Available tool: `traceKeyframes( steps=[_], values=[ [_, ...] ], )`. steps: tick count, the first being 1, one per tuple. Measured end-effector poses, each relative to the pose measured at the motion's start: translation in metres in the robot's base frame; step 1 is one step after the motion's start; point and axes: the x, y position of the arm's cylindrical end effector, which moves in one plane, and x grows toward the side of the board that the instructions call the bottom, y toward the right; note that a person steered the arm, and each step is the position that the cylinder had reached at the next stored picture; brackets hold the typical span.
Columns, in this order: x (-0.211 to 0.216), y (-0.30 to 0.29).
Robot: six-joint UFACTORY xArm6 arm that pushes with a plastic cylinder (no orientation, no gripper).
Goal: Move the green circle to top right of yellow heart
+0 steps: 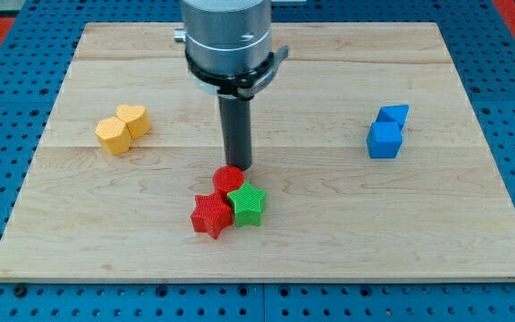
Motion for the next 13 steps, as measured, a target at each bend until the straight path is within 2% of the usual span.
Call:
traceKeyframes(
  steps=[2,4,6,7,8,10,11,13],
  values=[
    [-0.108,0.057],
    [-0.217,0.069],
    [-0.229,0.014],
    [-0.262,0.012],
    [-0.255,-0.037],
    [-0.209,-0.083],
    [-0.208,-0.123],
    [-0.16,-0.096]
  ],
)
